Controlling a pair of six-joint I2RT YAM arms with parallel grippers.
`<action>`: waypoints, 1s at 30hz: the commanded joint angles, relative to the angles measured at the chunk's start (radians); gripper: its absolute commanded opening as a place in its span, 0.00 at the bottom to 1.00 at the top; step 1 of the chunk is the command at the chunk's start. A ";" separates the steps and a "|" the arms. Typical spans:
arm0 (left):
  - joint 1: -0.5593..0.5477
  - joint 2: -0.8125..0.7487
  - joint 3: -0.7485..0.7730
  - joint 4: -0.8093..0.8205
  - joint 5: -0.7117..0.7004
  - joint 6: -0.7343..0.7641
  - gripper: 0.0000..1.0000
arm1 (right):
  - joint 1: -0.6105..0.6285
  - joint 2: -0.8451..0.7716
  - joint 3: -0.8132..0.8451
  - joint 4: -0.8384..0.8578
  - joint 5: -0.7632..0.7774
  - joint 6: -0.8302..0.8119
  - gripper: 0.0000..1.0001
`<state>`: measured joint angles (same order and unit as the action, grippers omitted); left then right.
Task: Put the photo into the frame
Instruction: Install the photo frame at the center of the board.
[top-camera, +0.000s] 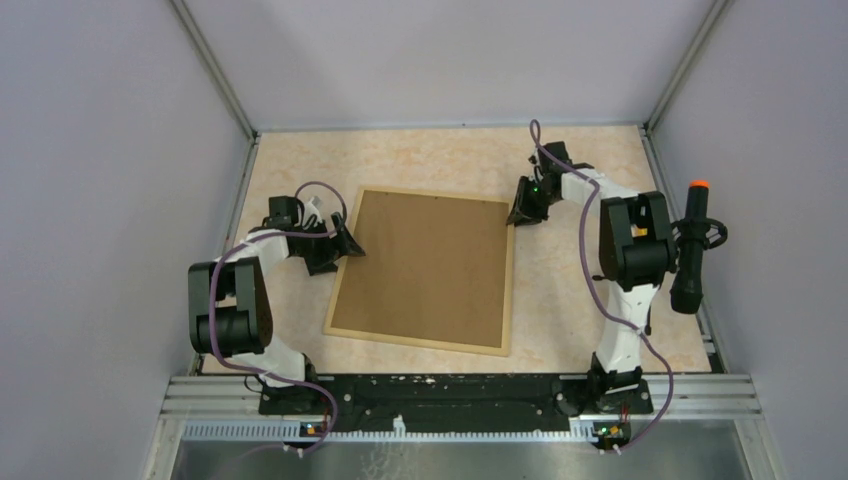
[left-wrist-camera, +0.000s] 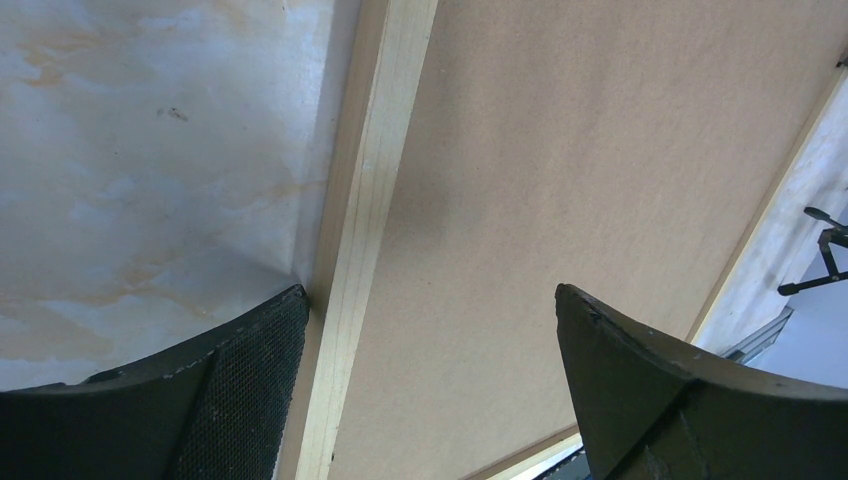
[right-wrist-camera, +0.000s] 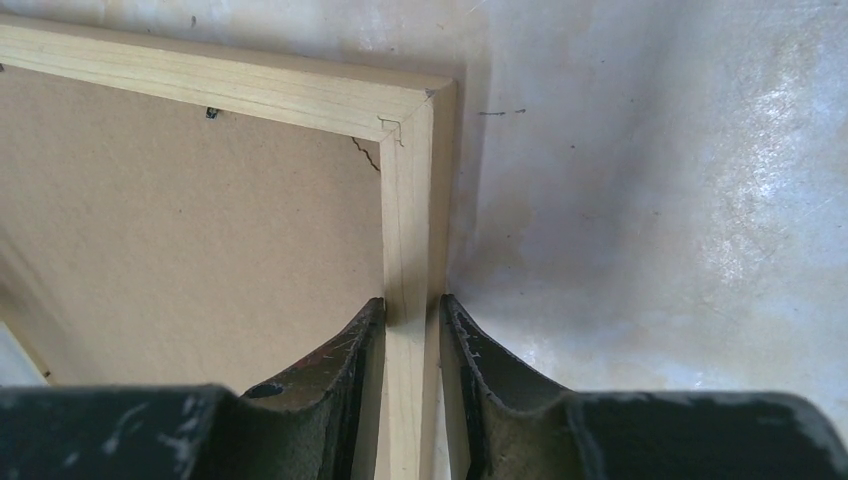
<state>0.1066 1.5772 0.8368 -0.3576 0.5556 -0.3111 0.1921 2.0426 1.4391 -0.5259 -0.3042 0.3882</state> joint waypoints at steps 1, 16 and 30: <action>-0.005 0.003 -0.036 -0.035 0.009 0.014 0.97 | -0.034 0.001 -0.032 0.001 -0.020 0.008 0.26; -0.004 0.027 -0.032 -0.028 0.022 0.009 0.97 | -0.084 -0.052 -0.124 0.103 -0.237 0.023 0.30; -0.003 0.019 -0.035 -0.024 0.026 0.009 0.97 | -0.103 -0.069 -0.134 0.096 -0.143 -0.014 0.19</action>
<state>0.1078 1.5791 0.8333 -0.3553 0.5758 -0.3115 0.1017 2.0125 1.3216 -0.4328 -0.5037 0.4030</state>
